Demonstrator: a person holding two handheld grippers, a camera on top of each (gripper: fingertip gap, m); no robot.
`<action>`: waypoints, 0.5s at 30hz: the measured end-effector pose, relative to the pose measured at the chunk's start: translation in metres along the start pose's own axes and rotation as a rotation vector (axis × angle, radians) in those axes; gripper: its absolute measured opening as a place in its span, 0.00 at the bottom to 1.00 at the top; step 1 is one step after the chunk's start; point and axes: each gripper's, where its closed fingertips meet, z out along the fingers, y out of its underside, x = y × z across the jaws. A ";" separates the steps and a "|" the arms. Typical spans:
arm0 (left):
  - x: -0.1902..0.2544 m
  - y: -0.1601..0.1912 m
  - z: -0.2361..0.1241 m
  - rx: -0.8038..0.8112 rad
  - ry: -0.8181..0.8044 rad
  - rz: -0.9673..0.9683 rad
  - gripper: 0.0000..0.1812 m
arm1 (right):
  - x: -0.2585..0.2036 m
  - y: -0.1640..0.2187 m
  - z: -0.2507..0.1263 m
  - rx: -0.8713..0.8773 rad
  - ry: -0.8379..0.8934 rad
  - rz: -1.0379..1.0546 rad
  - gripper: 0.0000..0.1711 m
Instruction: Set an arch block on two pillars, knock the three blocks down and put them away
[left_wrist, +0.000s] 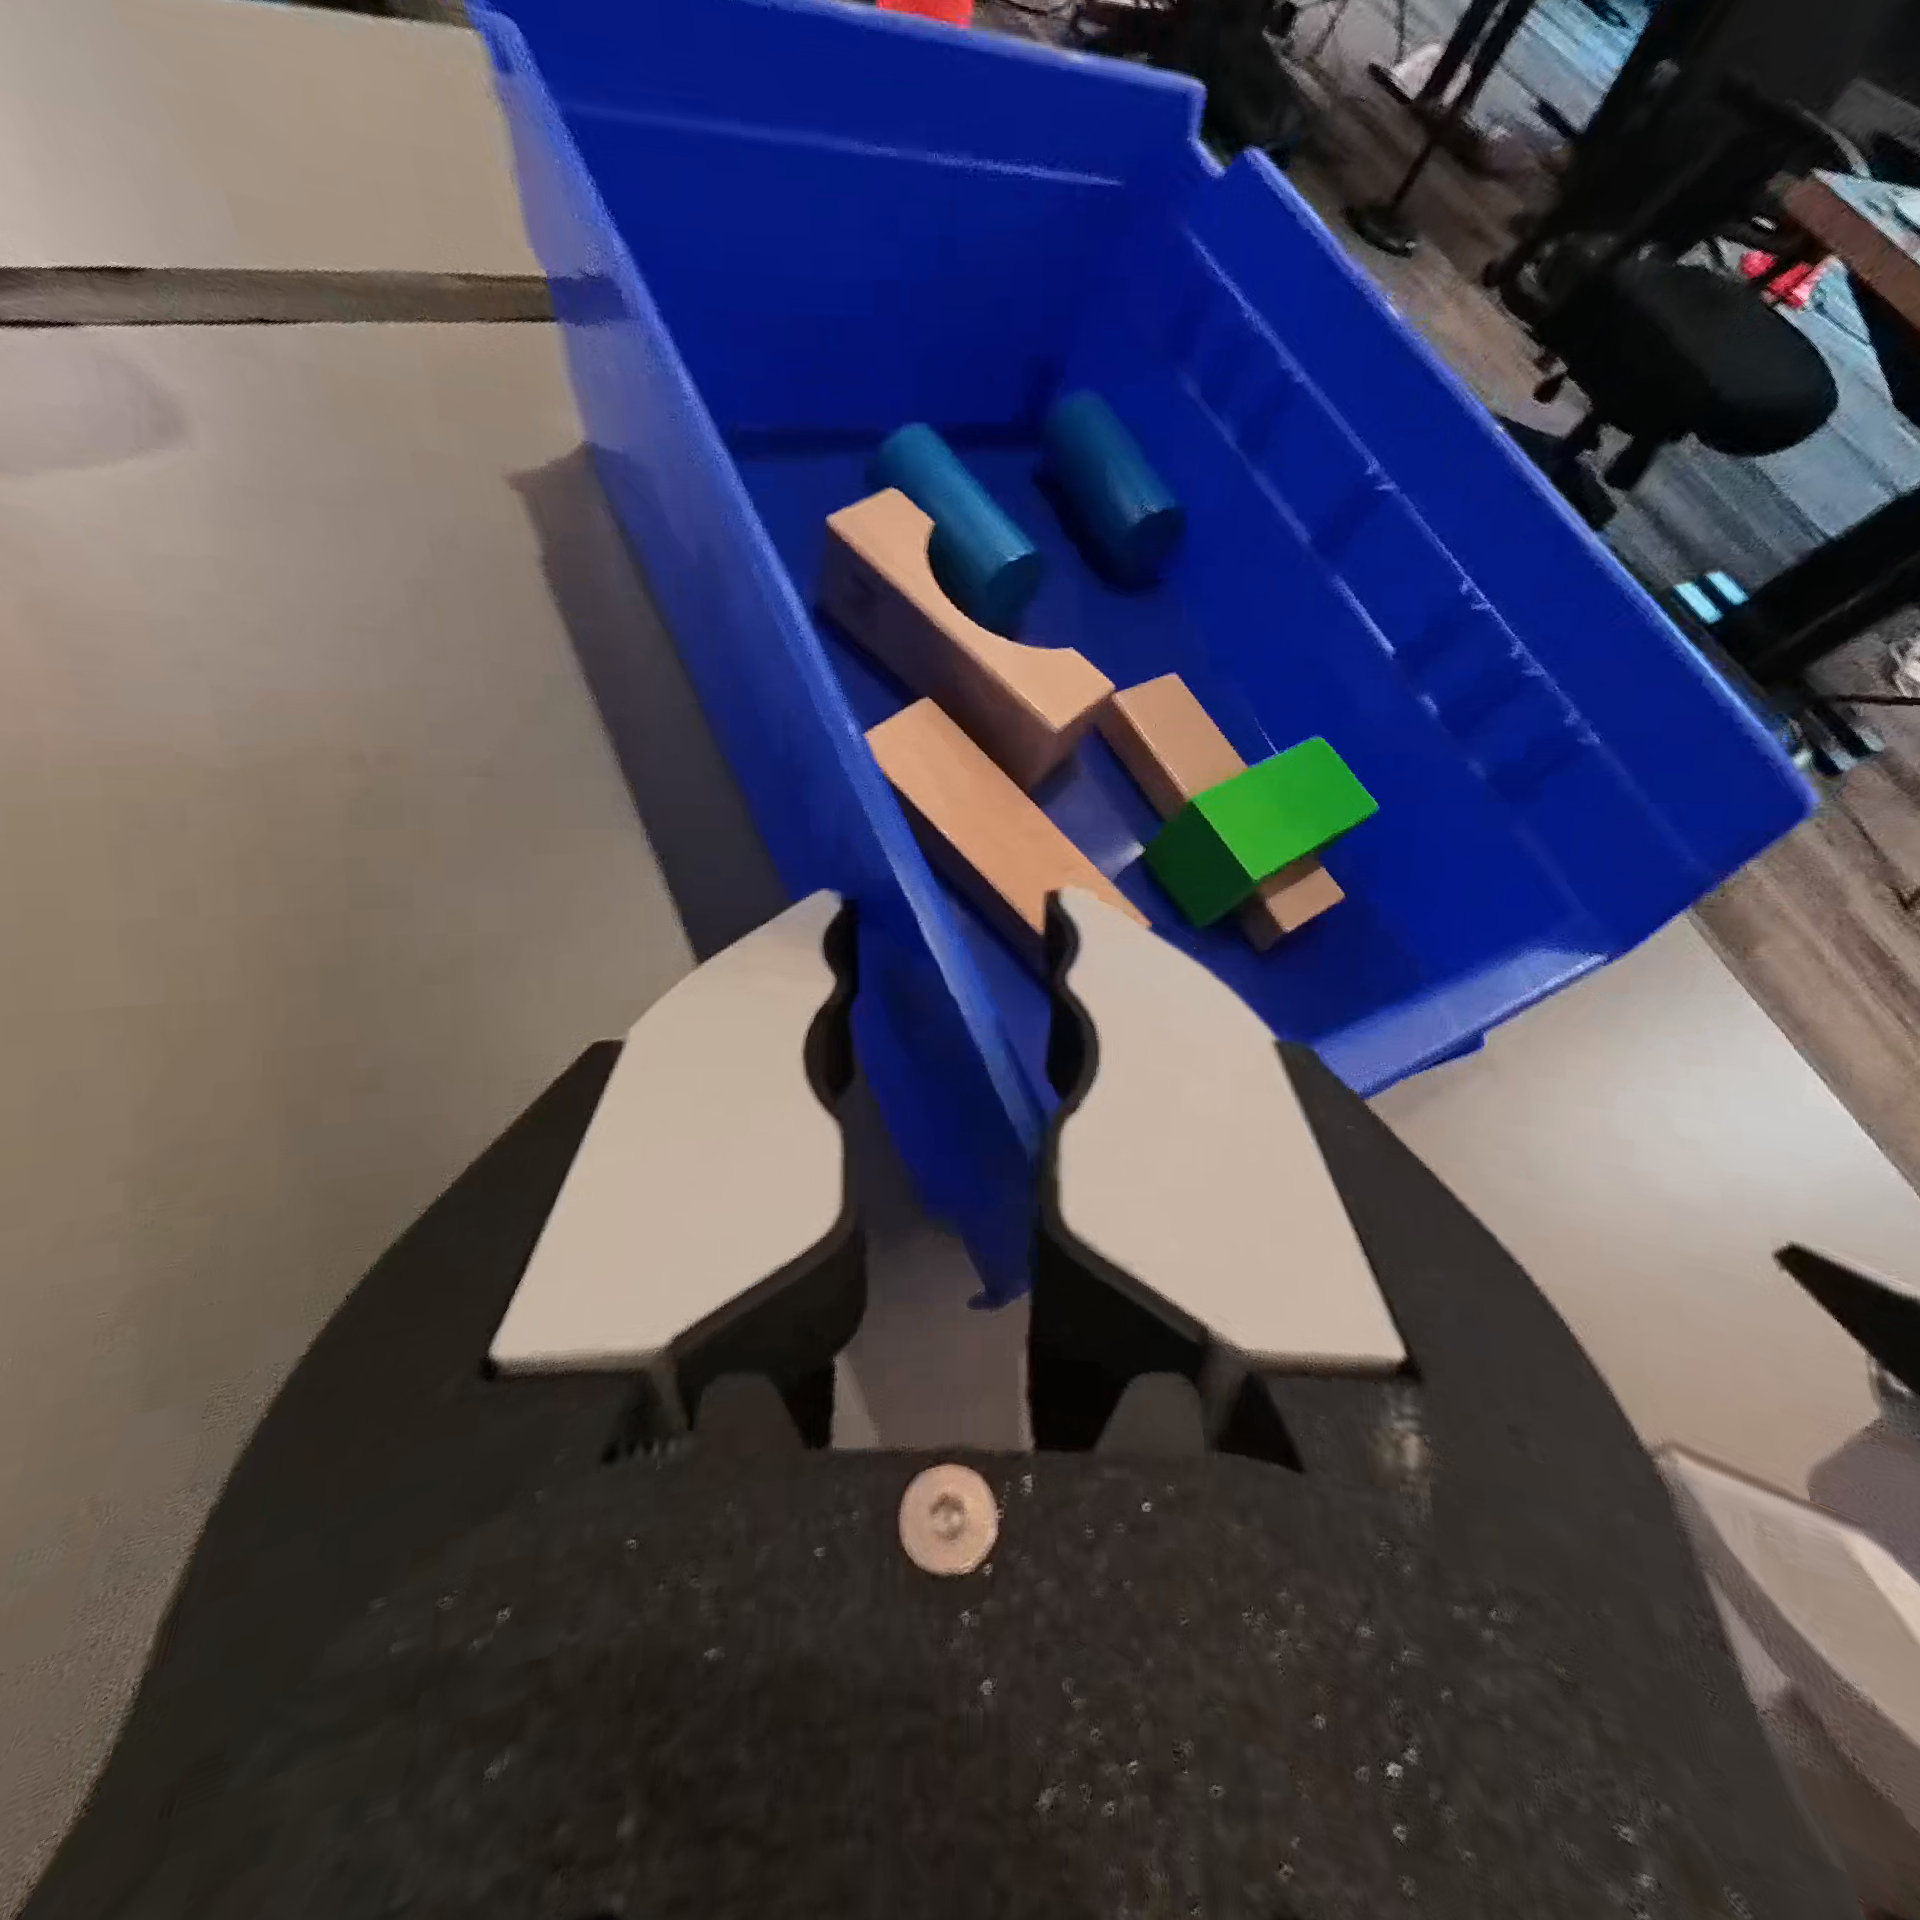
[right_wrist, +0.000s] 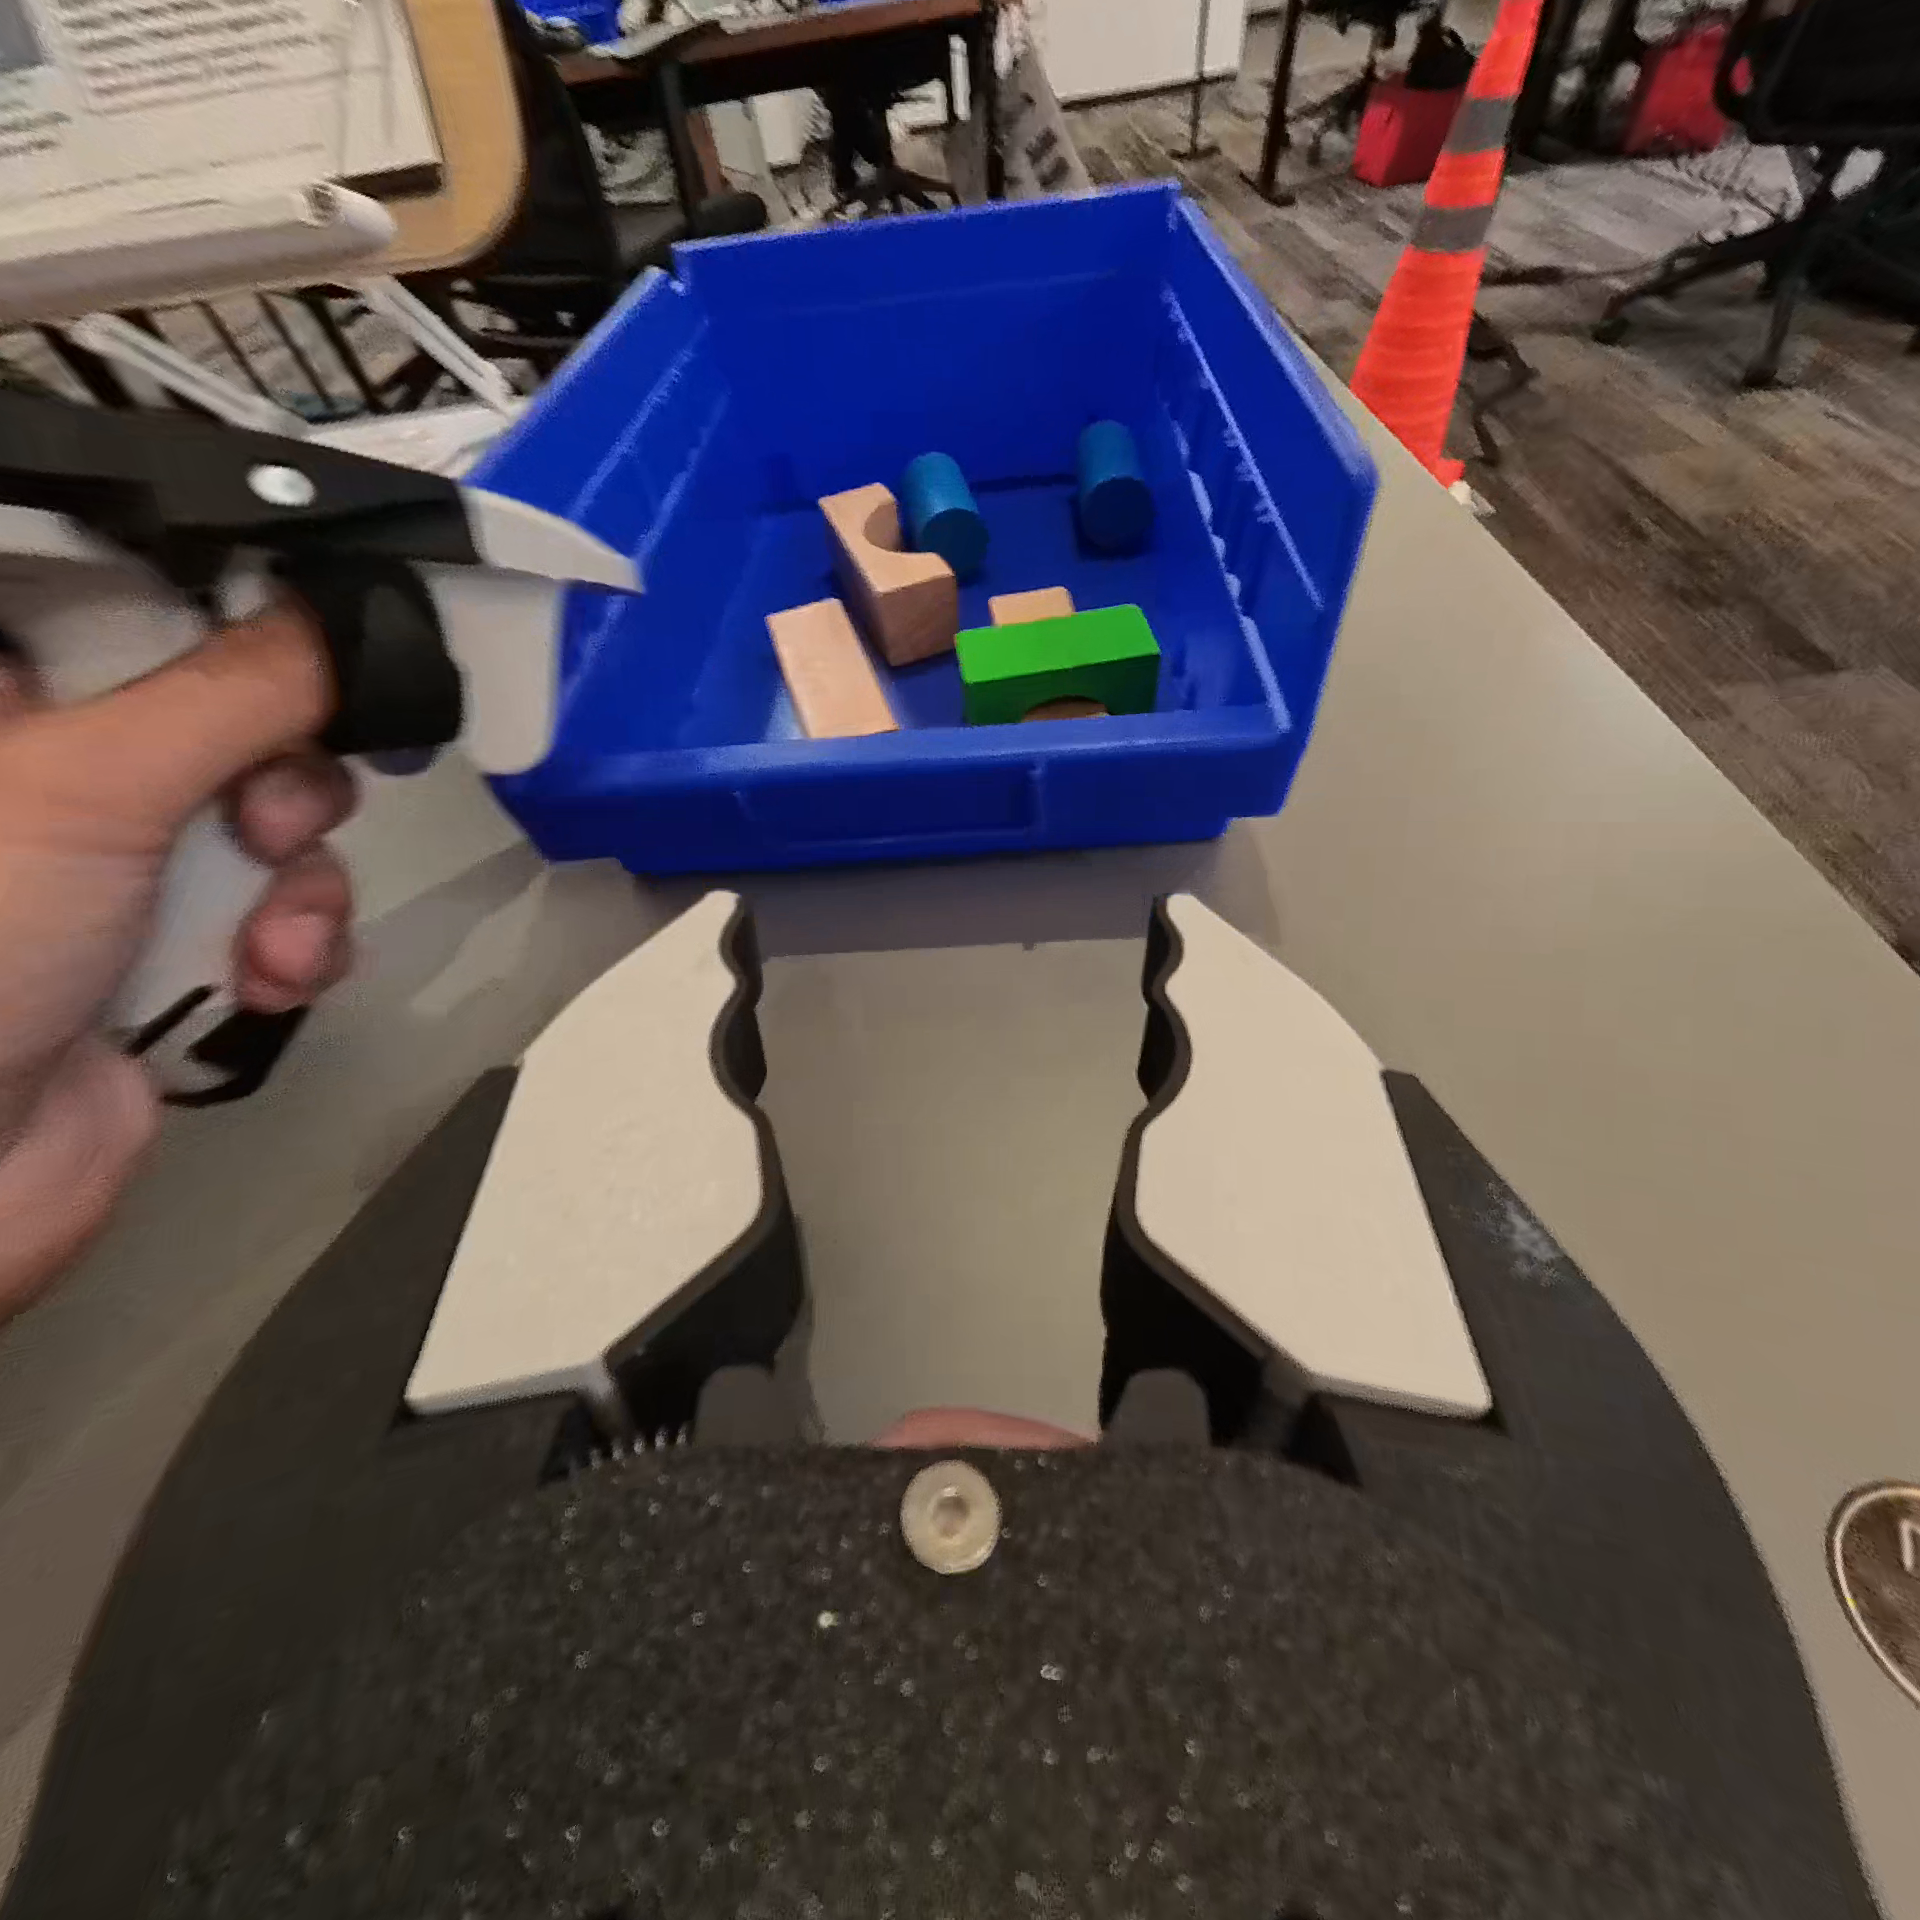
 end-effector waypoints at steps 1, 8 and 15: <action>-0.005 0.000 -0.004 -0.002 -0.043 0.010 0.14 | 0.004 0.001 0.004 -0.014 0.021 0.022 0.41; -0.034 0.011 -0.043 0.022 -0.151 0.022 0.02 | 0.019 -0.010 0.027 -0.001 0.152 0.118 0.39; -0.049 0.004 -0.102 0.107 -0.170 0.112 0.02 | -0.008 -0.023 0.026 0.044 0.197 0.031 0.02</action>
